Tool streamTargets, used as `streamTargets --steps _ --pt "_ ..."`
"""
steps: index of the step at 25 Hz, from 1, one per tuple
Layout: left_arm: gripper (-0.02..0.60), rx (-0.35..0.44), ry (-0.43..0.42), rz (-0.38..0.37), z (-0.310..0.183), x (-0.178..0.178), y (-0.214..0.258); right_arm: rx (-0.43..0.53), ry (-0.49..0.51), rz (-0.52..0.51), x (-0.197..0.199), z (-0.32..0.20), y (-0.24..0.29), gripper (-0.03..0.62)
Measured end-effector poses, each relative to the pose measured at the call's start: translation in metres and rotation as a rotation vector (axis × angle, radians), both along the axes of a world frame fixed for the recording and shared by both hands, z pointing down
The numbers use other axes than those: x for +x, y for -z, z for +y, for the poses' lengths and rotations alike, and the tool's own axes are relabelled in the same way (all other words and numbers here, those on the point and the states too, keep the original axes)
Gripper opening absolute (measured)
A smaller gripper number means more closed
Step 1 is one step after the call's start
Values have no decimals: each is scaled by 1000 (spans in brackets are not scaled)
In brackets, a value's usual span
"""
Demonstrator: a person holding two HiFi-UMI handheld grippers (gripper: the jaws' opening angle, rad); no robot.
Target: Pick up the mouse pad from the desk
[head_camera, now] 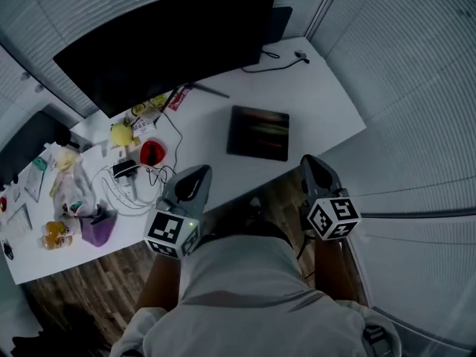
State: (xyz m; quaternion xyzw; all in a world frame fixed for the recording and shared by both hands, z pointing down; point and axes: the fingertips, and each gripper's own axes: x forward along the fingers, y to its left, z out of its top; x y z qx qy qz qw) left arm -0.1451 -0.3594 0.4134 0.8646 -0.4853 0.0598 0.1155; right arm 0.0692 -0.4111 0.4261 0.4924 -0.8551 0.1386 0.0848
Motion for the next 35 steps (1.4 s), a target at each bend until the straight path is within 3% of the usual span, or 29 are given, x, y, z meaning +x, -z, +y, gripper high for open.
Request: streamTargets --steps 4,8,10,15,19,22,30,35 --pt "3 33 12 -27 -53 27 3 0 48 25 16 -59 -2 8" --pt "3 5 39 -75 -110 58 -7 -95 55 35 45 -109 -30 14" --pt "12 -57 68 -100 -134 67 -26 -169 67 54 55 -129 -56 35" --pt "121 -281 101 -169 -178 81 -109 -351 139 159 60 -162 -137 138" --pt "154 -416 83 -241 -188 86 -170 -516 209 212 49 -163 -201 229" --pt "202 -510 60 -289 -193 87 -211 -584 211 232 43 -164 -235 255" --pt "258 -629 9 -433 -198 73 -307 -643 167 349 28 -162 -300 293" --pt "265 -629 -1 -432 -198 73 -320 -638 142 391 23 -158 -306 290"
